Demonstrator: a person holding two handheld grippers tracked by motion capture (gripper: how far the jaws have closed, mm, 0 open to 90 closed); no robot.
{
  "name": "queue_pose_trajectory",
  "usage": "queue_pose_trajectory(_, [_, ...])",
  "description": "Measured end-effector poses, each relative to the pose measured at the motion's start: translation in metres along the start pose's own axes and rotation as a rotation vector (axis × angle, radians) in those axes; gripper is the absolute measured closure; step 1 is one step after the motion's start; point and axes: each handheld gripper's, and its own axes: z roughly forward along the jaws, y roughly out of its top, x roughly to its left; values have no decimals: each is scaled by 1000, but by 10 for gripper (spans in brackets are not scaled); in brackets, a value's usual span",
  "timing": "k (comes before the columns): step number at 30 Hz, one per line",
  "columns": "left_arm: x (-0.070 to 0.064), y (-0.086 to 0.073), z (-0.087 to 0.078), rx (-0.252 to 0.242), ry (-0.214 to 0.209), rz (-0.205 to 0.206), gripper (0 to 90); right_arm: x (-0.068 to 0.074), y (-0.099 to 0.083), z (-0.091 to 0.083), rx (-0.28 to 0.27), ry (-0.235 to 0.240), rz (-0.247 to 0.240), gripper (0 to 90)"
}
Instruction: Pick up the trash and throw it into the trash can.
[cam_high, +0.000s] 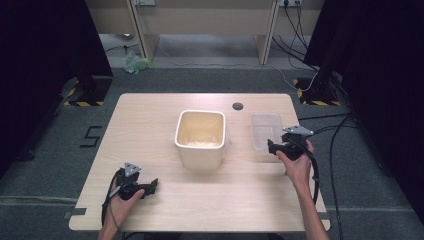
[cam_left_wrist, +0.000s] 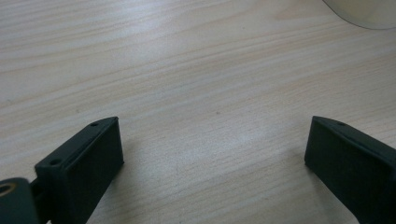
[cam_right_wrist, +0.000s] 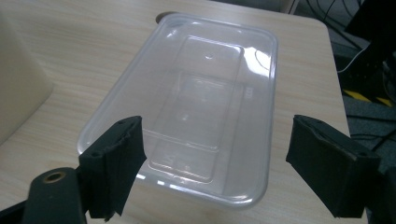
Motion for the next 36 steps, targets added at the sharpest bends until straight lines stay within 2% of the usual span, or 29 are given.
queue_pose_trajectory(6, [0, 0, 0, 0, 0, 0, 34, -6, 4, 11, 2, -2, 28, 201])
queue_pose_trajectory(9, [0, 0, 0, 0, 0, 0, 34, -8, 5, 19, 21, -1, 25, 214])
queue_pose_trajectory(10, [0, 0, 0, 0, 0, 0, 34, -9, 2, 23, 46, -2, 25, 216])
queue_pose_trajectory(12, [0, 0, 0, 0, 0, 0, 34, -10, 0, 24, 45, 9, 29, 215])
queue_pose_trajectory(13, [0, 0, 0, 0, 0, 0, 34, -10, -2, 22, 49, 35, 42, 219])
queue_pose_trajectory(15, [0, 0, 0, 0, 0, 0, 34, -10, -2, 20, 51, 37, 32, 221])
queue_pose_trajectory(22, [0, 0, 0, 0, 0, 0, 34, -3, -12, 5, 52, 62, 11, 221])
queue_pose_trajectory(23, [0, 0, 0, 0, 0, 0, 34, 0, -14, 0, 56, 73, -8, 225])
queue_pose_trajectory(27, [0, 0, 0, 0, 0, 0, 34, 6, -20, -9, 62, 88, -17, 225])
queue_pose_trajectory(28, [0, 0, 0, 0, 0, 0, 34, 10, -24, -15, 64, 96, -37, 226])
queue_pose_trajectory(30, [0, 0, 0, 0, 0, 0, 34, 12, -27, -19, 62, 104, -45, 223])
queue_pose_trajectory(36, [0, 0, 0, 0, 0, 0, 34, 29, -59, -51, 33, 195, -27, 219])
